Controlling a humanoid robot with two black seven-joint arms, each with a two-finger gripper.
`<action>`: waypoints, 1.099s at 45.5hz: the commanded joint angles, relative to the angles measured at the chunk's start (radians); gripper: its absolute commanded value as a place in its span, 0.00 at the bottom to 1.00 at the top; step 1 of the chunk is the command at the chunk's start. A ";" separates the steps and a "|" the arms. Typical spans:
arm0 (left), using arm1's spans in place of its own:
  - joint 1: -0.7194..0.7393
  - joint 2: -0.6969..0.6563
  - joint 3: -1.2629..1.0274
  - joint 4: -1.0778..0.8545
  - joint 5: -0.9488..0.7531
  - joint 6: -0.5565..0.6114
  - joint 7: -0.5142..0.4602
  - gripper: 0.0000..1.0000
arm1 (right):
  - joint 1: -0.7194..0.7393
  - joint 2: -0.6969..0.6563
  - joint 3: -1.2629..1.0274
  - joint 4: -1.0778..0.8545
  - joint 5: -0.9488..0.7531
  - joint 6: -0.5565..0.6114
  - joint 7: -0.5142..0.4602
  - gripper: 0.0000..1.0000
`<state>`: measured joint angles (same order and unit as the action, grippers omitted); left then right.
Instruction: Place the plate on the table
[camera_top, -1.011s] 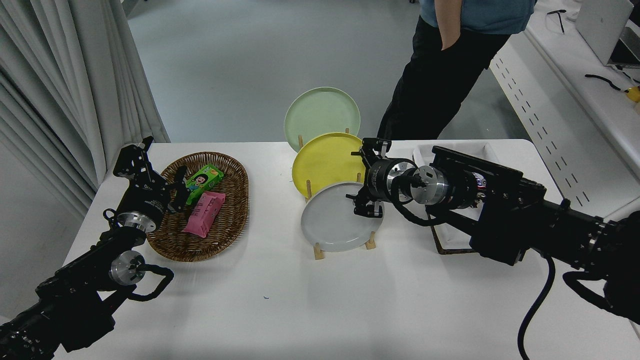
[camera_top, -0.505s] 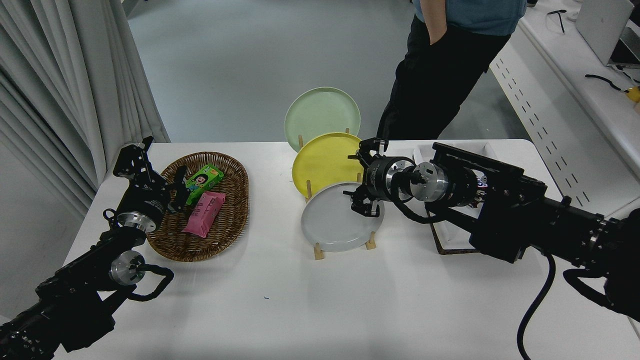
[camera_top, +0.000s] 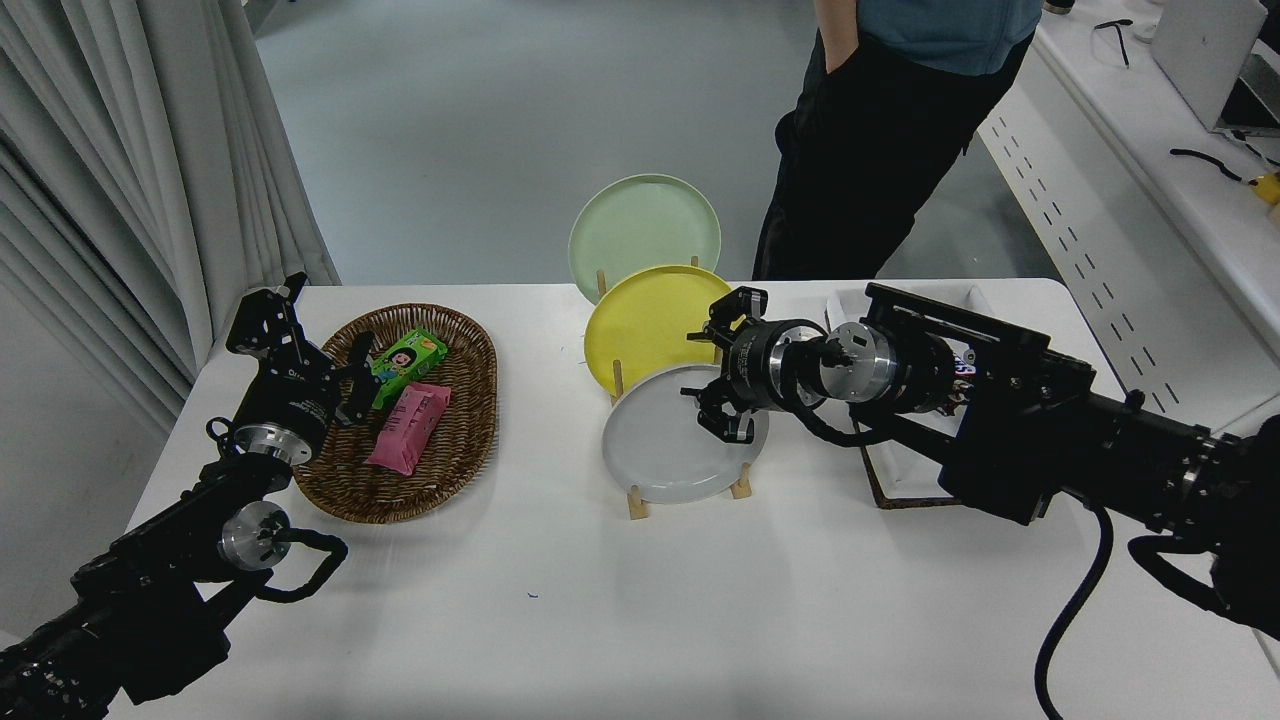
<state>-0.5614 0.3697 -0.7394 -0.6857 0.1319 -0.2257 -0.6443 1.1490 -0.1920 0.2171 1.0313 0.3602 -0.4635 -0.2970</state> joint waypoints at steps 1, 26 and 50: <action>0.000 0.000 0.000 0.000 0.000 0.000 0.000 1.00 | 0.001 -0.001 0.002 0.001 0.002 0.000 -0.008 0.52; 0.000 0.000 0.000 0.000 0.000 0.000 0.000 1.00 | 0.008 -0.003 0.005 0.000 0.002 0.000 -0.011 0.39; 0.000 0.000 0.000 0.000 0.000 0.000 0.000 1.00 | 0.008 -0.015 0.005 0.000 0.000 0.002 -0.019 0.24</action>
<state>-0.5614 0.3697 -0.7394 -0.6857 0.1319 -0.2257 -0.6443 1.1569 -0.1982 0.2222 1.0310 0.3620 -0.4626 -0.3087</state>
